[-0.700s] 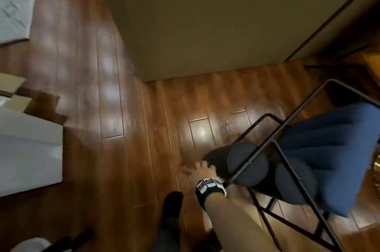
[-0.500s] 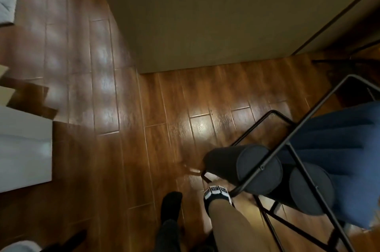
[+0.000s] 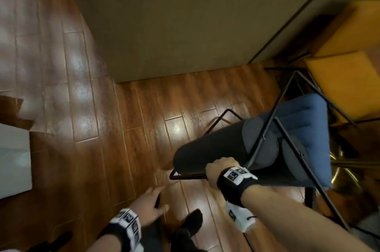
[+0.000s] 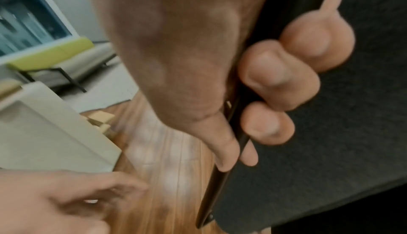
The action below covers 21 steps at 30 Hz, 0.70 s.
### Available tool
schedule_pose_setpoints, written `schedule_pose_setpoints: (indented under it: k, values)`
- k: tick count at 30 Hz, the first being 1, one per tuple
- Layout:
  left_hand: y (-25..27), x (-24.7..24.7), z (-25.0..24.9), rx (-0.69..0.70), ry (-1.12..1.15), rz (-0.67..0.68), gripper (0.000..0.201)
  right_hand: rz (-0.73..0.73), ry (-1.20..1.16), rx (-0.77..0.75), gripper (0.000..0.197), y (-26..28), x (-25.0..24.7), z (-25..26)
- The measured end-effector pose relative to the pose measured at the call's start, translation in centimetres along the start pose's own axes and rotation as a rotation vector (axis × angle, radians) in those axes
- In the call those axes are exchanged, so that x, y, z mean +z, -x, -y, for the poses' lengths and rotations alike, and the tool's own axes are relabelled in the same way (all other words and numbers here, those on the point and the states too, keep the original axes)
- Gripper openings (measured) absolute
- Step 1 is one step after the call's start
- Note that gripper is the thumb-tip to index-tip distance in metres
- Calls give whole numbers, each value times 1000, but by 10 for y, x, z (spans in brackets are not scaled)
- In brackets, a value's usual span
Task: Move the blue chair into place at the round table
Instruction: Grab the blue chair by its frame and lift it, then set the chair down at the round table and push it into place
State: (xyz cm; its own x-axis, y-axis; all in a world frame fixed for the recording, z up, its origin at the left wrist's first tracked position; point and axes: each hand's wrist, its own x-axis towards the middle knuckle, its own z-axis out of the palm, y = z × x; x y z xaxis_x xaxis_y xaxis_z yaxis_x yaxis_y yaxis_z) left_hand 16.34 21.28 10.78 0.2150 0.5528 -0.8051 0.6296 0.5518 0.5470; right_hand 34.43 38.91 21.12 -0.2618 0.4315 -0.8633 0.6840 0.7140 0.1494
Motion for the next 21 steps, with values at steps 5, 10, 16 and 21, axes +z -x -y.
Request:
schedule_pose_setpoints:
  k: [5, 10, 16, 21]
  values:
    - [-12, 7, -66, 177, -122, -83, 86, -24, -82, 65, 31, 117, -29, -46]
    - [-5, 11, -110, 324, -254, 41, 38, -129, -152, 102, 29, 207, 3, -76]
    - [11, 7, -184, 515, -383, 213, 49, -396, -155, 311, 54, 291, 94, -107]
    - [36, 34, -276, 651, -629, 209, 29, -557, -360, 589, 68, 334, 217, -115]
